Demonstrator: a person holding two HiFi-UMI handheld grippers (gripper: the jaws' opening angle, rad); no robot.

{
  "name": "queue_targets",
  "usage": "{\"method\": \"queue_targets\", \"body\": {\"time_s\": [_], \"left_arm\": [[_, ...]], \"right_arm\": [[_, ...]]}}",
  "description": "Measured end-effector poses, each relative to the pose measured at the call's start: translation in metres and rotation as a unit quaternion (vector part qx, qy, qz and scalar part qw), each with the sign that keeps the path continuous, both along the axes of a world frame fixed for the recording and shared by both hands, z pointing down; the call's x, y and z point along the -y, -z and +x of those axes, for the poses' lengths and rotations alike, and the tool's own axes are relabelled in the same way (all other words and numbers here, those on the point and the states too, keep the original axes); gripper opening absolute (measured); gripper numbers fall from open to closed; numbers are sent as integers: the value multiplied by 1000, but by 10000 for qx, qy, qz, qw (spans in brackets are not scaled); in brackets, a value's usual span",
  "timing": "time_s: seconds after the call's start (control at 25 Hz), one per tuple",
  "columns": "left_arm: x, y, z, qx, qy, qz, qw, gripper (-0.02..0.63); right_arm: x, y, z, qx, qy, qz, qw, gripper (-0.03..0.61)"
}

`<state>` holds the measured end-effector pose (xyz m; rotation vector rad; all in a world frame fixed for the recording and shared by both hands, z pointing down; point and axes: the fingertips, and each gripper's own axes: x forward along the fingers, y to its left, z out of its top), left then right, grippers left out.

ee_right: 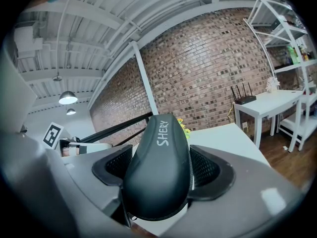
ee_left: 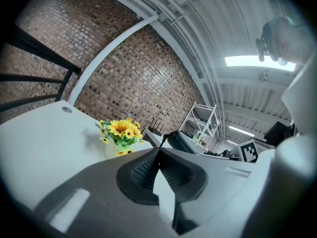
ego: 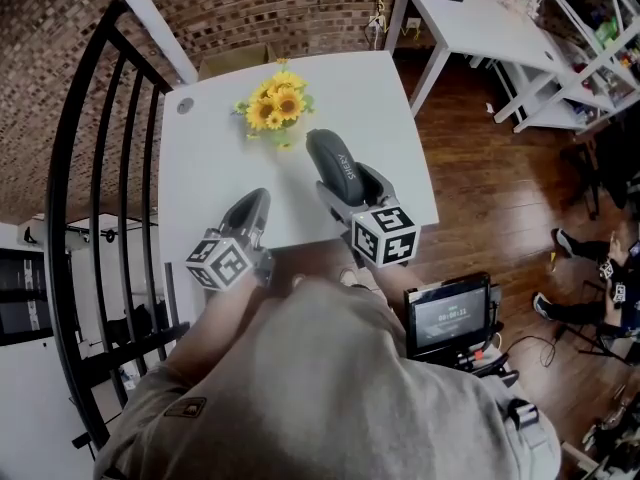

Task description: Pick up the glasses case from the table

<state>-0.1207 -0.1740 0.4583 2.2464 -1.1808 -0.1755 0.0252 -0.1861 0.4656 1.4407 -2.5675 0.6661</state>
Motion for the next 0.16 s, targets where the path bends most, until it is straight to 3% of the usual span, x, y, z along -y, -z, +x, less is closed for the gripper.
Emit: {"method": "queue_targets", "body": {"time_s": [0.16], "left_arm": [[-1, -1, -3, -12, 1, -15, 10000, 2]], "right_arm": [[-1, -2, -3, 2, -8, -16, 10000, 365]]}}
